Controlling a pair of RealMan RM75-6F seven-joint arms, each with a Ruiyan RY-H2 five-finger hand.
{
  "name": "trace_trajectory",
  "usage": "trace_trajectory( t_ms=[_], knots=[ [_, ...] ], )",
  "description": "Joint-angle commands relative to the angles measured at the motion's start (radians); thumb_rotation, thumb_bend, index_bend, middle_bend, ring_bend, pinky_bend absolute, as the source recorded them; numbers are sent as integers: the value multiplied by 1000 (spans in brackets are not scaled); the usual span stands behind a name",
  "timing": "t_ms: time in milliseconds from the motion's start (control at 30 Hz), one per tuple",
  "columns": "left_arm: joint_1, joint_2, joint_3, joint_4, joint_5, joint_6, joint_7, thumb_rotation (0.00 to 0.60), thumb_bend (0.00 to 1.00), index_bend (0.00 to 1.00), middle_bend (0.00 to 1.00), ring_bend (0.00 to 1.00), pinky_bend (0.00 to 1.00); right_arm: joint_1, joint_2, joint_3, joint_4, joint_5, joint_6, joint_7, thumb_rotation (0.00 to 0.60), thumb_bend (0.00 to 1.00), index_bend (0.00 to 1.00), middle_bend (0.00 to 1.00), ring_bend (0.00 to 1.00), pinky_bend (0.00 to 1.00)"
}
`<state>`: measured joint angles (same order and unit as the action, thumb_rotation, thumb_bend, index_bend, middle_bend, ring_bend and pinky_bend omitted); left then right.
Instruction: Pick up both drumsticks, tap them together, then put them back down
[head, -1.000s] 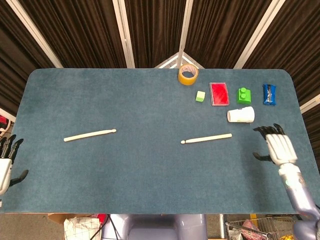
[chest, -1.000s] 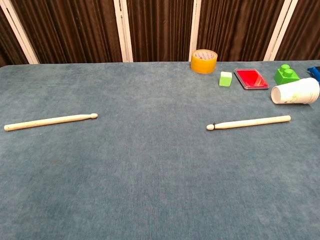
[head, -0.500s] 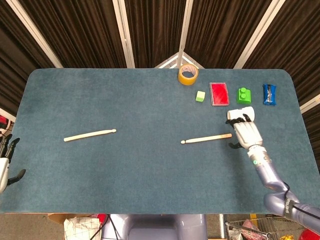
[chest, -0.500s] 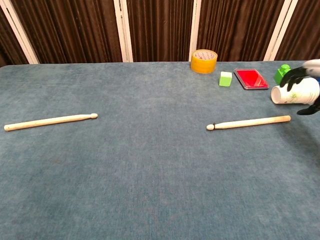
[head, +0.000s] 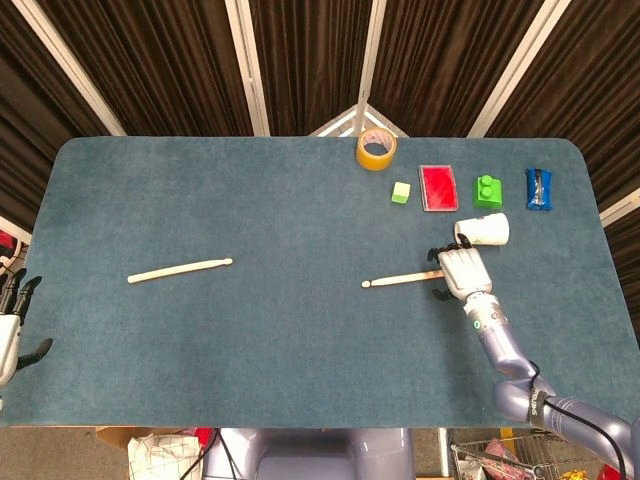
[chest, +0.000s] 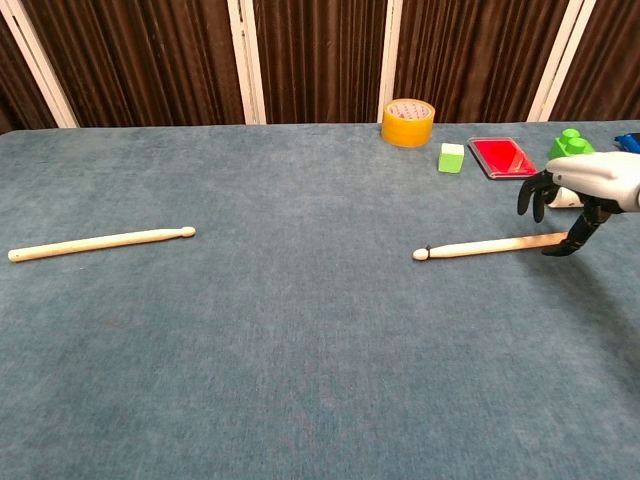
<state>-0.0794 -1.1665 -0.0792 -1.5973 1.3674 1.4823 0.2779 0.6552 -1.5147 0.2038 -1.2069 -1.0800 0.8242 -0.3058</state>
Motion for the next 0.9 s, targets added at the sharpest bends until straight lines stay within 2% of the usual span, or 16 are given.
trace_trajectory(
  t_ms=[33,467,900],
  knots=[
    [-2,-1,-1,2,-3,-4,0,600,299,117,14,0,0,9,-17,-2,12,12,2,-15,600,265,381,405,267,71],
    [-8,-2,-4,11,-13,-16,-6,600,299,117,13,0,0,31,-74,-14,58,25,4,-31,600,299,460,453,294,71],
    [-9,-3,-4,14,-20,-18,-2,600,299,117,11,0,0,48,-117,-19,109,34,-9,-29,600,302,475,490,315,71]
  ],
)
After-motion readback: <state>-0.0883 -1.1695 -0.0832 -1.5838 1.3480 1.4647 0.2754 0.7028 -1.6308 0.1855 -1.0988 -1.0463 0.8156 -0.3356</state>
